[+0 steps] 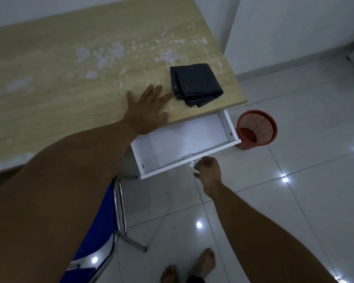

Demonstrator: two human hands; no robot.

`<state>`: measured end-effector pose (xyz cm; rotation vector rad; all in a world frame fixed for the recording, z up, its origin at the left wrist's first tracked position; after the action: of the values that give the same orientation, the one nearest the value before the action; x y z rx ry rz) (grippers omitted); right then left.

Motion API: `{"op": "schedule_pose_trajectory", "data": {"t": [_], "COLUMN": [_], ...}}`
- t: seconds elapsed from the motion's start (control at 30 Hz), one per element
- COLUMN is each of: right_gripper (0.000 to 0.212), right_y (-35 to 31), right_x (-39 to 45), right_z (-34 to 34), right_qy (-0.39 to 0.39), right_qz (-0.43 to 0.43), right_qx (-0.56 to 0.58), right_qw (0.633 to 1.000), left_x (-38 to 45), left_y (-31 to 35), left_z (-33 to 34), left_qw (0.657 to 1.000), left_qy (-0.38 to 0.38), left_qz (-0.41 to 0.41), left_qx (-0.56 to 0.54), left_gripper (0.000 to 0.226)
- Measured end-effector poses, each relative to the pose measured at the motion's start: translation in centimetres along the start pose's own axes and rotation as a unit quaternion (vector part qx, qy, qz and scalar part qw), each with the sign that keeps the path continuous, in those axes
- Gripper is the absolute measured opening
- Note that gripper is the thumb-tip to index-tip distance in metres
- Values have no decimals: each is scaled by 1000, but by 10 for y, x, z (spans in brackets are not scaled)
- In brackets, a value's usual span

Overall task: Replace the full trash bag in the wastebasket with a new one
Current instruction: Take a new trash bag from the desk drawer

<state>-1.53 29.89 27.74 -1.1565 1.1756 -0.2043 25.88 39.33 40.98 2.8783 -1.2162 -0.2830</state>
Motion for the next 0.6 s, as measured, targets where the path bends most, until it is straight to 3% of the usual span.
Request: {"op": "schedule_pose_trajectory", "data": {"t": [0.2, 0.27, 0.6], "right_gripper": [18, 16, 25], "right_y": [4, 6, -50], "right_x": [-7, -8, 3], "right_z": [20, 21, 70], "right_qy": [-30, -8, 14], "right_qz": [72, 78, -11], "right_qx": [116, 125, 217], "right_qw": [990, 989, 976], "left_x": [-1, -2, -3], "left_y": [-1, 0, -1], "left_z": [-3, -3, -8], "left_qw": [1000, 1000, 999], "left_qy": [-6, -7, -6], "left_qz": [2, 4, -2], "left_qx": [-18, -14, -44], "left_gripper": [70, 70, 52]}}
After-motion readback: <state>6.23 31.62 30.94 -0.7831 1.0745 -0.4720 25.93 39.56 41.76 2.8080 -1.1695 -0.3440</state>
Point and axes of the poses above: each hand's wrist, its own x-axis towards the middle knuckle, its own z-axis out of the palm, y = z × x, the point moved 7 cm from there along x, towards the middle knuckle, and after that the axes turned 7 degrees about -z, right-handed, at the moved point
